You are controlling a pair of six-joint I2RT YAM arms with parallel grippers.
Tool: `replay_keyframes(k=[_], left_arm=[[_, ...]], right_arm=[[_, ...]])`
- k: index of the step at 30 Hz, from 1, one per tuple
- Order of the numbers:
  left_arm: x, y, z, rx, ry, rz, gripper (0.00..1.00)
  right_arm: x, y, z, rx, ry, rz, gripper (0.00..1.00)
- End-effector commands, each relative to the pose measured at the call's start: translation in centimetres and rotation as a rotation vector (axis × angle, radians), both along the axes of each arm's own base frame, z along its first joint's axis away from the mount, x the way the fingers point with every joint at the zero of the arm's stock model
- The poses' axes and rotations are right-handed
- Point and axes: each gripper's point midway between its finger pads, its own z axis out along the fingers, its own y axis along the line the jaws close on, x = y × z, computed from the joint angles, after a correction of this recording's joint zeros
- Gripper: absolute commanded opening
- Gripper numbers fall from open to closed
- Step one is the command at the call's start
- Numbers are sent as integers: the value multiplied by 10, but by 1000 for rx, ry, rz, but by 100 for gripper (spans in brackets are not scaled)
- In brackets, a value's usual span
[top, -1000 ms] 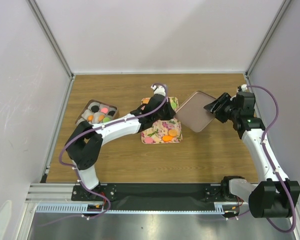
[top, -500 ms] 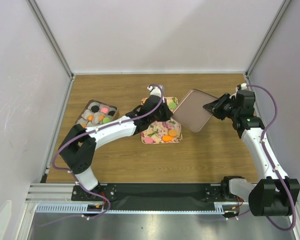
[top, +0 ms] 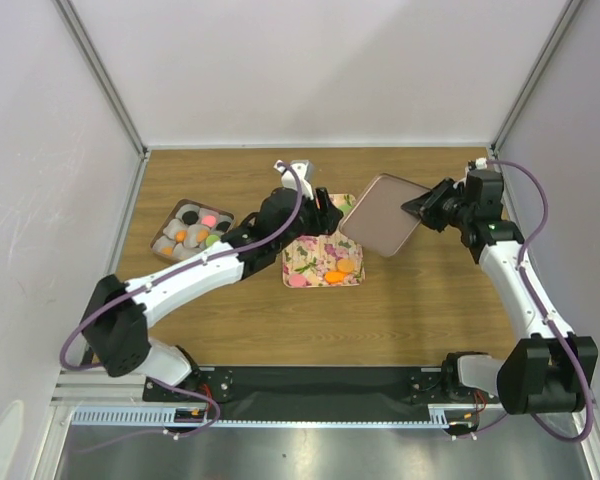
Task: Pack the cookies
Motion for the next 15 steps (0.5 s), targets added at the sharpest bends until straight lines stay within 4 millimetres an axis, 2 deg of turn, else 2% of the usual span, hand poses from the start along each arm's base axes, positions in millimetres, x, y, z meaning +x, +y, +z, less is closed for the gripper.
replay_keyframes(k=[1, 3, 4, 5, 6, 7, 8, 9, 10, 12, 13, 14, 15], left_arm=[[-7, 20, 28, 40, -136, -10, 63], [-15, 24, 34, 68, -185, -30, 70], [-20, 30, 26, 126, -233, -45, 73], [-27, 38, 40, 126, -297, -34, 77], [-36, 38, 42, 145, -339, -29, 82], [-41, 42, 41, 158, -369, -28, 85], [-45, 48, 35, 168, -403, -26, 87], [-50, 55, 43, 151, -432, -10, 89], [-53, 62, 33, 178, -445, -4, 89], [-61, 69, 47, 165, -522, 12, 90], [-61, 81, 38, 255, -566, 47, 90], [-69, 79, 51, 234, -633, 62, 90], [-72, 83, 54, 256, -675, 81, 90]], right_arm=[[18, 10, 38, 27, -99, 12, 0], [23, 19, 47, 42, -107, 31, 0], [25, 23, 52, 52, -110, 38, 0], [30, 29, 49, 58, -94, 48, 0], [32, 40, 63, 67, -116, 72, 0], [34, 46, 67, 72, -117, 82, 0], [39, 53, 63, 71, -99, 90, 0], [39, 65, 67, 62, -97, 104, 0], [44, 71, 81, 66, -117, 108, 0], [51, 84, 80, 55, -94, 115, 0], [52, 97, 95, 61, -121, 136, 0], [52, 103, 97, 60, -109, 143, 1], [58, 109, 90, 58, -86, 148, 1]])
